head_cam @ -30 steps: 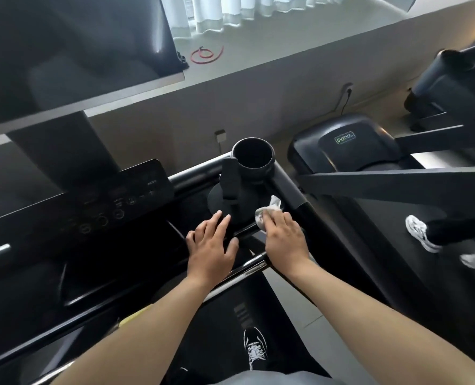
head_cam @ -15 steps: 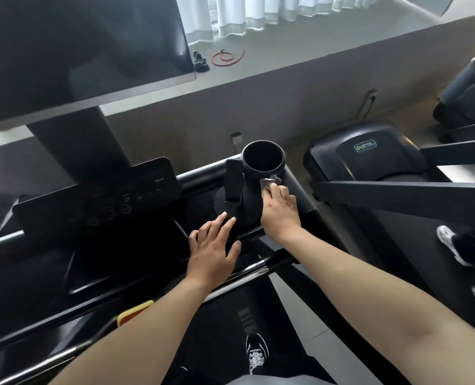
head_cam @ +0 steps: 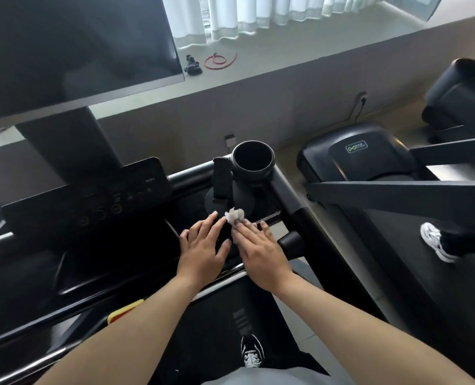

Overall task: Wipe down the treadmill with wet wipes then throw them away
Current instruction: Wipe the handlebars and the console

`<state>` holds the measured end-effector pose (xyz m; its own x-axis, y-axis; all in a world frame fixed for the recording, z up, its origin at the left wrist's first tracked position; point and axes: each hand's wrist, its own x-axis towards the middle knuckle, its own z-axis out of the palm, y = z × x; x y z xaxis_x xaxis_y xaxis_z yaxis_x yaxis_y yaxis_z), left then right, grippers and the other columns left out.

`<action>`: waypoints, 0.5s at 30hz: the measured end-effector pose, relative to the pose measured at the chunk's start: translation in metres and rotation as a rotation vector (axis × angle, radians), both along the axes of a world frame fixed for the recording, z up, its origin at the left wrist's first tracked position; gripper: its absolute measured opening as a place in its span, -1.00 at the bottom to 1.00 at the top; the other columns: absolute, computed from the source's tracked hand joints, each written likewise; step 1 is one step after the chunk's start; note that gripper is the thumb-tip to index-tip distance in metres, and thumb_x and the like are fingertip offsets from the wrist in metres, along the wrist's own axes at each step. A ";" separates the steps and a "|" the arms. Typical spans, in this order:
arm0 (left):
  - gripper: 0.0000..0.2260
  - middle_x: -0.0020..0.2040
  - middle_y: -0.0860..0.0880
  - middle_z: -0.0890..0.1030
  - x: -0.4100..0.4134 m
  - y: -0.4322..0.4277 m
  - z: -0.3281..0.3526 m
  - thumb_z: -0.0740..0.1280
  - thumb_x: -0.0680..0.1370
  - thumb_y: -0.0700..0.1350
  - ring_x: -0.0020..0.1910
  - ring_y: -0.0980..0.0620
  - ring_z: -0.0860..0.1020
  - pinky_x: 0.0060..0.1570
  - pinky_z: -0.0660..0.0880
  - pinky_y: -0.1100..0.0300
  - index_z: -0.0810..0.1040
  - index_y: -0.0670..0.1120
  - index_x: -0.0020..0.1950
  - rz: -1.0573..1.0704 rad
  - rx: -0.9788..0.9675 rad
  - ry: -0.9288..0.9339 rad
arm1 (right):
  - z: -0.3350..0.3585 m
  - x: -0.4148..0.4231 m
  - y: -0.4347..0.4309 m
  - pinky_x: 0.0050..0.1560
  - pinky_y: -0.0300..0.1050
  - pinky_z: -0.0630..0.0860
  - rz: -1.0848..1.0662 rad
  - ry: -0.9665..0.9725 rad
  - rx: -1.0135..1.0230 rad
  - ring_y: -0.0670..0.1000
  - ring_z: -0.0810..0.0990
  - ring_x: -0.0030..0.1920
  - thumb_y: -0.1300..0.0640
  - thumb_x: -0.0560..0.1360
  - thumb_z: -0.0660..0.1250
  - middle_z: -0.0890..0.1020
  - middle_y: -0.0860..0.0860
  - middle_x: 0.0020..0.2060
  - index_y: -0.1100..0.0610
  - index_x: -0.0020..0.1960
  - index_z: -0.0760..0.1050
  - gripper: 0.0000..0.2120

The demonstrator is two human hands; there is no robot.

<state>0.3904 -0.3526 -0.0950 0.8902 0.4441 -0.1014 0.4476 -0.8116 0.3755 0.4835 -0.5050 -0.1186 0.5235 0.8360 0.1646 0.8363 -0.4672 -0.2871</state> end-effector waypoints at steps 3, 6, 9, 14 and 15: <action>-0.48 0.64 0.21 0.02 0.000 0.000 0.001 0.12 0.67 0.19 0.58 0.11 -0.03 0.52 -0.20 0.04 0.11 0.20 0.62 0.004 -0.018 0.000 | 0.012 0.018 0.005 0.58 0.05 -0.27 -0.072 0.111 -0.117 -0.07 -0.09 0.62 -0.08 0.67 -0.18 0.06 -0.01 0.63 0.09 0.63 0.09 -0.42; -0.48 0.64 0.21 0.01 -0.001 0.000 0.001 0.13 0.67 0.18 0.59 0.10 -0.03 0.52 -0.21 0.05 0.11 0.20 0.62 0.000 -0.039 -0.007 | 0.024 0.047 0.009 0.57 0.00 -0.34 -0.245 0.256 -0.173 -0.07 -0.24 0.61 -0.12 0.71 -0.18 -0.15 -0.03 0.63 0.09 0.65 -0.14 -0.42; -0.47 0.64 0.20 0.02 -0.003 0.001 0.001 0.15 0.68 0.16 0.60 0.10 -0.04 0.53 -0.21 0.05 0.10 0.18 0.63 -0.004 -0.068 -0.026 | 0.027 0.050 0.015 0.57 0.00 -0.35 -0.303 0.295 -0.207 -0.06 -0.28 0.60 -0.14 0.71 -0.13 -0.18 0.00 0.63 0.12 0.65 -0.17 -0.39; -0.42 0.64 0.13 0.10 -0.007 0.003 0.006 0.25 0.66 0.03 0.61 0.11 0.03 0.56 -0.16 0.07 0.11 0.06 0.65 0.055 -0.210 -0.137 | 0.023 0.025 0.027 0.56 0.06 -0.37 -0.246 0.298 -0.172 -0.06 -0.33 0.59 -0.08 0.72 -0.12 -0.21 -0.01 0.63 0.12 0.65 -0.16 -0.42; -0.42 0.63 0.12 0.12 -0.007 0.004 0.007 0.26 0.66 -0.02 0.61 0.11 0.04 0.59 -0.12 0.05 0.12 0.05 0.65 0.067 -0.247 -0.156 | 0.023 0.023 0.029 0.56 0.05 -0.38 -0.218 0.289 -0.174 -0.06 -0.32 0.59 -0.06 0.72 -0.12 -0.19 -0.02 0.63 0.11 0.65 -0.14 -0.44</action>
